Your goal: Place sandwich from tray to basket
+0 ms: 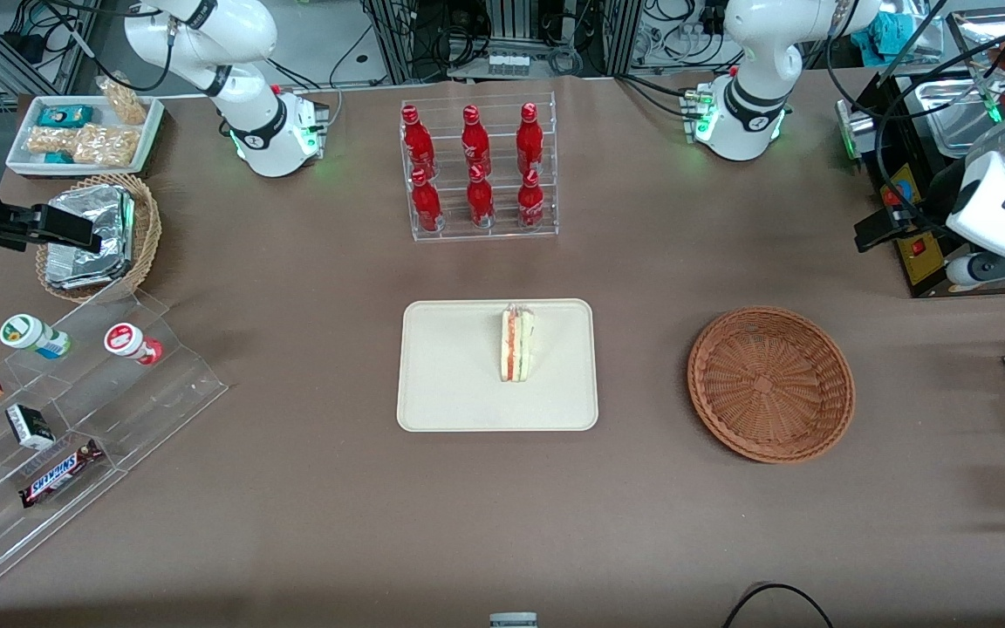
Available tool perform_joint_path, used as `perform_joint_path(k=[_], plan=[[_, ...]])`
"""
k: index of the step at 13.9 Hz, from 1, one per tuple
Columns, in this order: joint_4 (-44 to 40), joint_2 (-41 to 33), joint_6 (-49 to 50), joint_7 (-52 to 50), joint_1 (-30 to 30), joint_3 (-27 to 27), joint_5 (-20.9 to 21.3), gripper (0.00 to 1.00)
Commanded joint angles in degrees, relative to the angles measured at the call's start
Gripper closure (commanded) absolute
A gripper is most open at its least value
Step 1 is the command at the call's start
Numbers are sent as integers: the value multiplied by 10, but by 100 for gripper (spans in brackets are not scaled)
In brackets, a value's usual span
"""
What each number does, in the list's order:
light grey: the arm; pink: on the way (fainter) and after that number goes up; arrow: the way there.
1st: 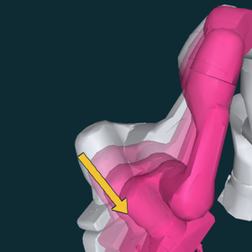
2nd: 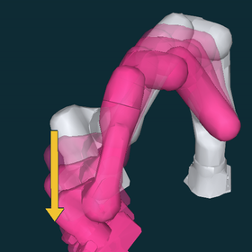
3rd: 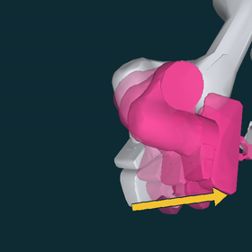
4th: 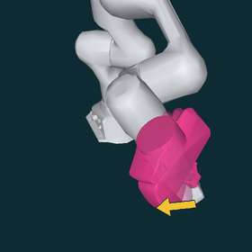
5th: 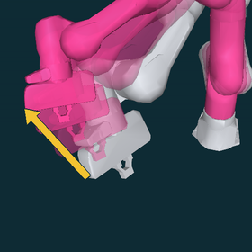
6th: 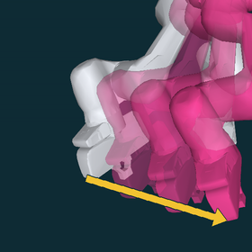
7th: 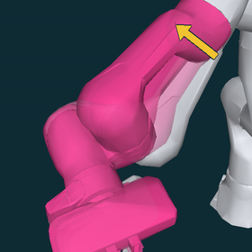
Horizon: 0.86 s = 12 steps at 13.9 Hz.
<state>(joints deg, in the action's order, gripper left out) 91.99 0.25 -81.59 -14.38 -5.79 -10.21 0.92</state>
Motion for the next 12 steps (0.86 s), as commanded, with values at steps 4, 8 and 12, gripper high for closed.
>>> perform_joint_path(k=[4,8,12], plan=[[-7,44,14,-6,39,-13,-5,0],[-8,64,-4,-21,93,-15,-5,0],[-9,85,-38,-64,137,-17,-1,0]])
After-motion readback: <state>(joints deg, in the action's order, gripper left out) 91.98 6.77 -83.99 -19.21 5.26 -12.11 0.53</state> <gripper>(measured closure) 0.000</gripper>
